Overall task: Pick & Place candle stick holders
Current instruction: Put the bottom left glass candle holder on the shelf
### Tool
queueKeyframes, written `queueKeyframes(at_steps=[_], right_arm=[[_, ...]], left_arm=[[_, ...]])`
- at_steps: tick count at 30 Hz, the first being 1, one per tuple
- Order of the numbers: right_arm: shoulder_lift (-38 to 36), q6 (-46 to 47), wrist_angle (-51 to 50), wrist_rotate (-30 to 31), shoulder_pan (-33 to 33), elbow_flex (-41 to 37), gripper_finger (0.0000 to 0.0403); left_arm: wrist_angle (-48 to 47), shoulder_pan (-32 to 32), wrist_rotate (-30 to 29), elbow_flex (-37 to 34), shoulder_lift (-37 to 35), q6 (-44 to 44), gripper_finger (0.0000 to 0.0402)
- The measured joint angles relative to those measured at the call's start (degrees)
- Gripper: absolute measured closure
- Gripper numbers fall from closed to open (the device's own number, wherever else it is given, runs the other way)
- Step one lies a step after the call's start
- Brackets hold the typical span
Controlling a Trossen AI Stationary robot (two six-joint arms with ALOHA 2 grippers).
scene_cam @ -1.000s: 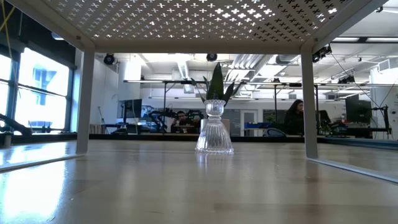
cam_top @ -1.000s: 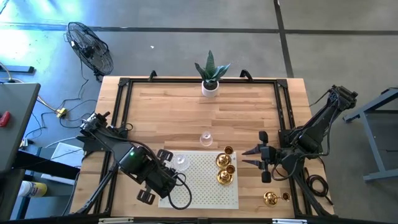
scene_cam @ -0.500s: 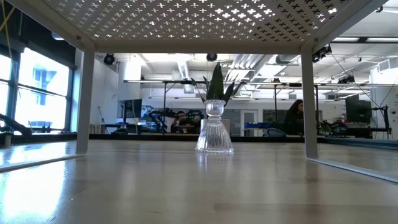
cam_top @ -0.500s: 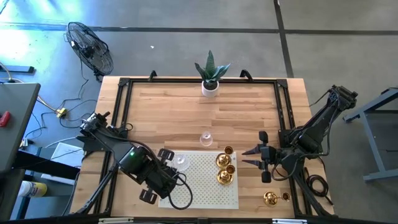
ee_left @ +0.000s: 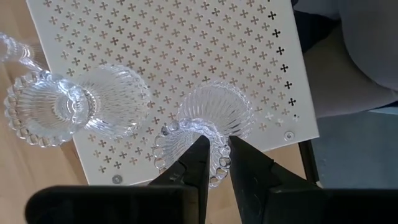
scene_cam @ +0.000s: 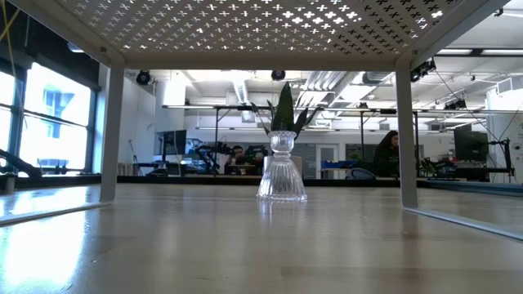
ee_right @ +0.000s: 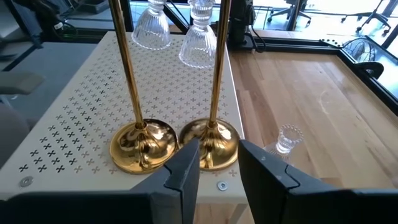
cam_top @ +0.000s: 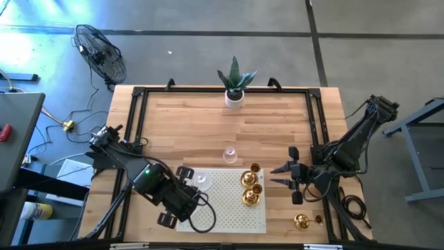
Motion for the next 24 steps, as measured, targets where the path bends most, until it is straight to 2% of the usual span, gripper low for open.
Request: queueKeyframes(at_steps=[13, 24], right_arm=[[0.0, 0.0, 0.0, -0.07, 0.02, 0.0, 0.0299], [0.0, 0.0, 0.0, -0.08, 0.0, 0.0, 0.0299]], left_arm=[[0.53, 0.02, -0.04, 0.0, 0.0, -2.41, 0.0345], [0.67, -0.02, -0.2, 0.0, 0.33, -2.51, 0.0257]])
